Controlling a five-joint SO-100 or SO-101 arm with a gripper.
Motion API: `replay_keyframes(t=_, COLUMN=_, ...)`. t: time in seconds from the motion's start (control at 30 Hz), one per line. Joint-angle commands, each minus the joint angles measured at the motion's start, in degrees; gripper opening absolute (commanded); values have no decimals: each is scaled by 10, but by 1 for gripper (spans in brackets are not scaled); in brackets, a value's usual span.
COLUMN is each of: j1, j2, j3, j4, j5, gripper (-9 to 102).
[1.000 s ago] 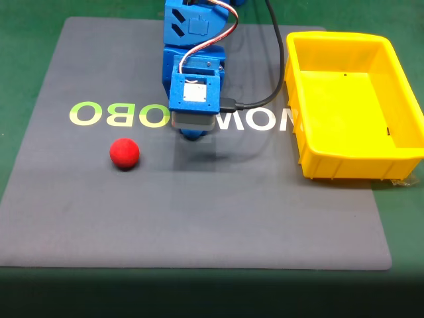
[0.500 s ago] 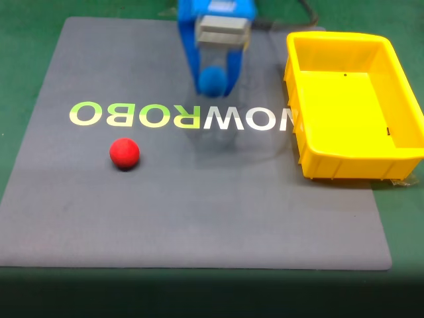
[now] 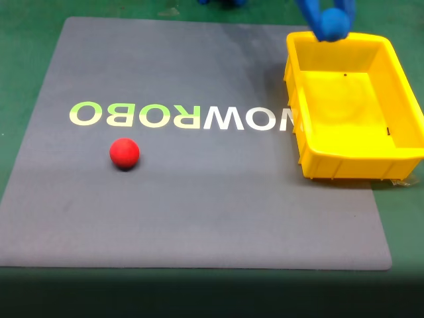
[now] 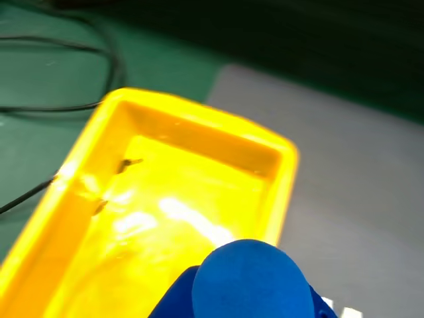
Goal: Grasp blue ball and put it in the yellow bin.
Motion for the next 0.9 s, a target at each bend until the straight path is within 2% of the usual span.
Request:
replay_keyframes(t=0.0, j1=-38, j2=27, j3=-7, j4=-12, j5=7, gripper=0)
replay_keyframes(t=0.4, j1=-64, j2=10, j3=-7, j4=-18, j5=24, gripper=2)
replay_keyframes(t=0.47, j1=-62, j2=10, j3=-7, j4=-18, j5=25, gripper=10)
replay_keyframes(t=0.53, j1=-60, j2=10, j3=-7, j4=-14, j5=25, gripper=29)
replay_keyframes(t=0.6, j1=-55, j2=10, j3=-7, j4=-13, j5=31, gripper=37)
replay_keyframes(t=0.87, j1=-37, j2=21, j3=-1, j4=-10, j5=30, gripper=40)
